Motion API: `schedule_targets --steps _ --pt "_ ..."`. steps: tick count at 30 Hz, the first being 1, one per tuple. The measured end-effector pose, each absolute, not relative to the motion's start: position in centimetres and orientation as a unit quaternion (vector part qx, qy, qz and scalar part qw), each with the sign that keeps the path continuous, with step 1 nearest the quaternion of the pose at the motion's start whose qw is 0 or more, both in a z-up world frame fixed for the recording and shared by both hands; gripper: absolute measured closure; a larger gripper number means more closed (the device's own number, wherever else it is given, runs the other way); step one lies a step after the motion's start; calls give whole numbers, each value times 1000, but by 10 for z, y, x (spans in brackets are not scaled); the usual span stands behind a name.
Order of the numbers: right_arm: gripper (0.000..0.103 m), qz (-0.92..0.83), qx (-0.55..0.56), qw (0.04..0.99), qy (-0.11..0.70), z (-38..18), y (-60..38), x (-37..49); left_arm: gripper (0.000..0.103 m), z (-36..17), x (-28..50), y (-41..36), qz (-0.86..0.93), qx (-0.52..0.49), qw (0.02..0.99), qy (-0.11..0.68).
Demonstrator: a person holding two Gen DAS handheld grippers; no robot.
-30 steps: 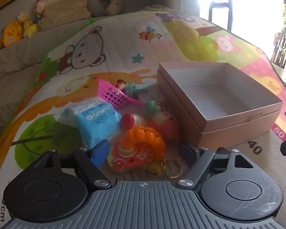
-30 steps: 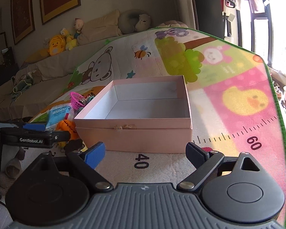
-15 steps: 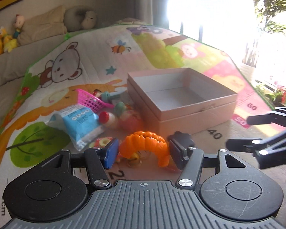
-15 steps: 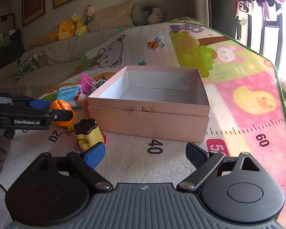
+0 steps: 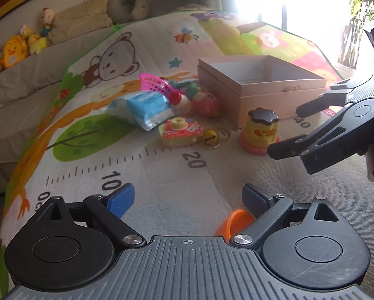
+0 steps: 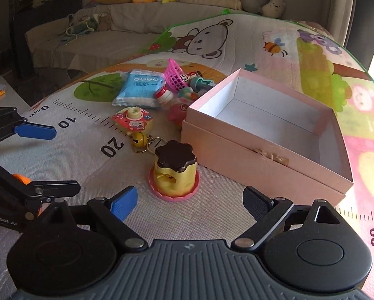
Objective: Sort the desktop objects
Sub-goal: 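Grasp the orange pumpkin cup with the left tool while the right tool grasps the yellow cake toy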
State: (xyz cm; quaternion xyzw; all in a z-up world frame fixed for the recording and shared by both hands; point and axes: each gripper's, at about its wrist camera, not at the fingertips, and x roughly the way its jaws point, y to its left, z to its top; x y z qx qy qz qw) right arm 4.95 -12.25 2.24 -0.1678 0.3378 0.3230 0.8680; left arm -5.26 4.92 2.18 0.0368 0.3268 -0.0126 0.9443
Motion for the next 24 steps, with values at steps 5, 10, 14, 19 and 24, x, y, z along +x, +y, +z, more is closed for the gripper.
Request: schedule_targets --steps 5,10,14,19,24 --pt "11 314 -148 867 357 17 -113 62 2 27 -64 64 11 -2 945 327" --pt "11 341 -146 864 341 26 -124 37 0 28 -83 53 -63 7 941 333" --pt "11 334 -159 867 332 27 -135 25 0 22 -90 29 -102 55 937 330" --pt "11 319 -141 874 338 29 -139 32 0 13 -82 17 -79 70 933 345" --pt "13 325 -142 874 333 25 -119 42 35 14 -81 25 -65 48 932 354"
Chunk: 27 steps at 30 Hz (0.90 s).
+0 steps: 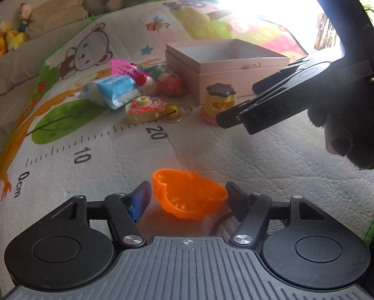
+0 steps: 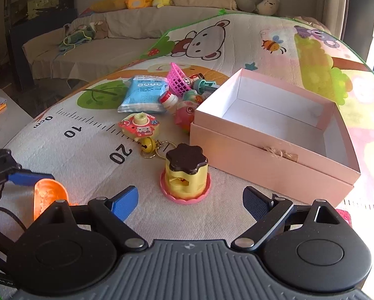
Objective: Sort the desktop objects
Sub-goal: 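Grasp the orange pumpkin cup with the left tool while the right tool grasps the yellow cake toy, then drop the pumpkin cup and cake toy into the pink box with both tools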
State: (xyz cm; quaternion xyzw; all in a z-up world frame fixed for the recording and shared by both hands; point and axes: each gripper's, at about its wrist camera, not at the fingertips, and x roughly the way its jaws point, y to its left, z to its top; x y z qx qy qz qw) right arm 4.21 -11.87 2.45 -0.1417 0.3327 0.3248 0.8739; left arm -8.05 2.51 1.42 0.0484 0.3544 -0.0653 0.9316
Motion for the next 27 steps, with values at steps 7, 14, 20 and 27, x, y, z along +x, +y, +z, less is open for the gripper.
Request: schedule_targets --steps 7,14,20,27 --pt "24 309 -120 871 362 5 -105 69 38 15 -90 25 -58 57 933 350" --pt "47 325 -128 869 351 35 -136 44 39 30 -95 12 -67 77 938 330" --pt "47 349 -138 879 294 96 -191 4 39 75 -72 2 -101 85 953 272" --pt "47 274 -125 930 210 159 -220 44 38 123 22 -33 -127 117 967 186"
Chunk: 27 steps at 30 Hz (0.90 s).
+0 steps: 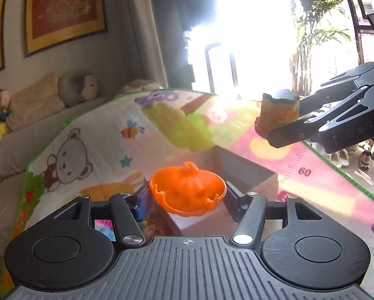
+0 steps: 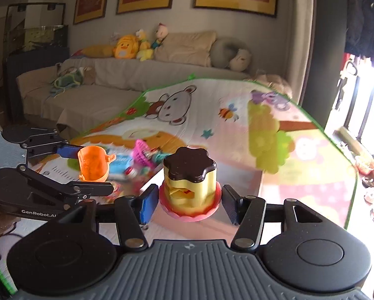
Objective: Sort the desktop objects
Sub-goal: 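Drop the pumpkin cup and cake toy into the pink box with both tools, then grasp the pink pig figure with the right tool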
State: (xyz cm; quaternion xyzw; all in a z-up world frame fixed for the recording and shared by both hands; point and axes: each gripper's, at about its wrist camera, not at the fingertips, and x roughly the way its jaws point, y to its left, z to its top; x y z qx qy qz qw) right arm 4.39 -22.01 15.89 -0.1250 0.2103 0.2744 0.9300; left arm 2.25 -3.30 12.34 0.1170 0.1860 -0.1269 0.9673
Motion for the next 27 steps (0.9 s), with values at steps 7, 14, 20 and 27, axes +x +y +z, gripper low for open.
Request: schedule_targets --steps 7,14,20,27 --pt "40 218 -103 936 255 141 -215 130 2 103 97 -29 -105 72 961 245" --pt "33 213 -154 928 263 97 -210 110 0 54 56 36 -33 18 948 317" --pt "32 281 -179 905 265 86 -164 80 0 37 22 83 45 -19 943 330" --pt "49 364 -232 864 259 67 -68 56 0 50 -7 127 139 -28 954 263"
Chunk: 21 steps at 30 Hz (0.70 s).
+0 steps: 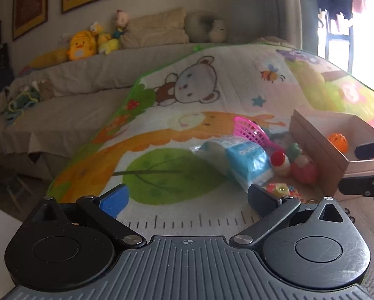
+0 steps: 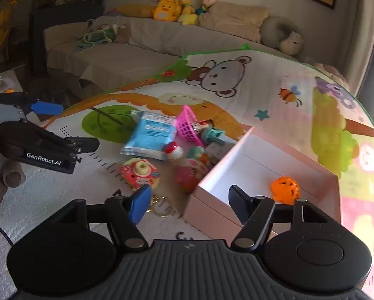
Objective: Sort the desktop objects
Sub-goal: 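Grasp the pink pig figure with the right tool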
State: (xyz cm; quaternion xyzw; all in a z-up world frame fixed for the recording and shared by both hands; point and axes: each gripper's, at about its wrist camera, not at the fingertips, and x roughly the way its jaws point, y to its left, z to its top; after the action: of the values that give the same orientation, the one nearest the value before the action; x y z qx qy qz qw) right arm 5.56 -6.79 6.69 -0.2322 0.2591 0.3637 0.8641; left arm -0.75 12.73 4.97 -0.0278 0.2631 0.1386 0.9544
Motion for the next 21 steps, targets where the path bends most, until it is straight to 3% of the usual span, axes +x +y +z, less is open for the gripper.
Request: schedule_targets --steps 9,12,13,21 --pt "57 276 -318 863 279 47 15 131 0 41 -23 119 52 -58 958 275" --pt "63 282 -285 856 328 35 22 153 0 36 -25 112 36 -59 957 283" --pt "69 284 -276 852 343 34 23 154 0 35 -27 110 29 -56 956 285" --pt "70 354 -254 814 384 35 1 105 0 29 -32 103 16 -42 954 298"
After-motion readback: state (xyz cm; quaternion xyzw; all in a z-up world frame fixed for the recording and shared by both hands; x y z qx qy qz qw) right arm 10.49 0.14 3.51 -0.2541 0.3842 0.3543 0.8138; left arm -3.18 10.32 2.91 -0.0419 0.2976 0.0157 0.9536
